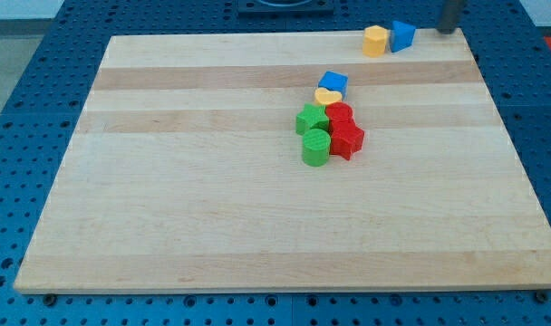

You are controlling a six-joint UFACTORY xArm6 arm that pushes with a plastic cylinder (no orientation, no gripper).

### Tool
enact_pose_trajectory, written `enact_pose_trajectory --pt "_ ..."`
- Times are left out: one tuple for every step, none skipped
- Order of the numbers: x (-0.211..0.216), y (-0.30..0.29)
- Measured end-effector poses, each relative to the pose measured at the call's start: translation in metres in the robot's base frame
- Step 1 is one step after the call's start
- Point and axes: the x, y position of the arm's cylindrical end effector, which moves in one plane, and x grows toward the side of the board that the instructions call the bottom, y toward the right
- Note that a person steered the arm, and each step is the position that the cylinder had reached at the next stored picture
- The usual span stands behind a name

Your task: Place blue triangle vertically towards blue cube

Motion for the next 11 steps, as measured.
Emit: enact_pose_trajectory --pt "0.000 -0.066" --pt "0.003 -0.132" --pt "0.008 -0.165" --pt "0.002 -0.159" --pt "0.000 -0.124" --pt "0.000 -0.036" --pt "0.005 0.016" --pt "0.023 -0.026" --pt "0.043 -0.084" --pt "0.043 -0.129" --pt "0.043 -0.168"
